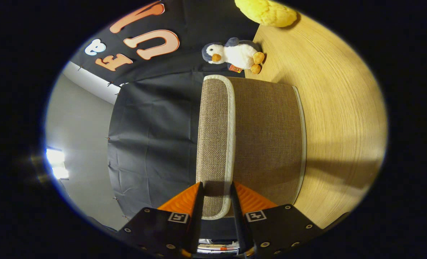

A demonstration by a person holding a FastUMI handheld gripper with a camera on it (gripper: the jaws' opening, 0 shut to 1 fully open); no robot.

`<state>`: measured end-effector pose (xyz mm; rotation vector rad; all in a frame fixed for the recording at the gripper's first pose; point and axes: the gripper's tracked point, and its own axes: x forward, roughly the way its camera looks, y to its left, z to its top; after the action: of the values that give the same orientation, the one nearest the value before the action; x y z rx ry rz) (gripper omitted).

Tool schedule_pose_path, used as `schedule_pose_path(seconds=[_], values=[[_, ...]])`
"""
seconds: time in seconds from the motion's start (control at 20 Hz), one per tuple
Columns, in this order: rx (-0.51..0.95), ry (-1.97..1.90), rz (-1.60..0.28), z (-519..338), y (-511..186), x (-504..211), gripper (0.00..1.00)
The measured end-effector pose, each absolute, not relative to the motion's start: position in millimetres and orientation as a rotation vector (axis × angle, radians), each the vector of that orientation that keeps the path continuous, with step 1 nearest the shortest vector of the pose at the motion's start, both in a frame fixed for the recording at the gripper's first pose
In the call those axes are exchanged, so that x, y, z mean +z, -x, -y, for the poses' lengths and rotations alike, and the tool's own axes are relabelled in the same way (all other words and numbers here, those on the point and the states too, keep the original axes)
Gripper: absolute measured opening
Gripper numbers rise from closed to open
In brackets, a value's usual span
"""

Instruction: Open the storage box then place both shoes into the box .Put the left shoe in first, then the right shoe, with the right side of both shoes facing outward in a uniform manner.

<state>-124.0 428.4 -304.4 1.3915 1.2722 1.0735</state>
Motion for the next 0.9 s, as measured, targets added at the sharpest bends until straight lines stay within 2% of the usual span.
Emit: schedule_pose_path(seconds=[0.05,0.15,0.4,0.45,0.5,0.55,0.9], values=[[1.059,-1.384,-1.26,-428.8,121.3,-298.5,0.27],[1.035,-1.409,-1.234,-428.2,113.3,-295.6,0.19],[1.057,-1.412,-1.212,-428.3,115.0,-286.6,0.2],[1.047,-1.393,-1.206,-430.9,116.9,-287.1,0.19],[1.044,-1.397,-1.2,-432.3,116.5,-286.2,0.11],[1.039,-1.411,-1.197,-429.7,115.7,-283.2,0.08],[1.022,-1.514,-1.144,-431.2,118.5,-283.8,0.05]])
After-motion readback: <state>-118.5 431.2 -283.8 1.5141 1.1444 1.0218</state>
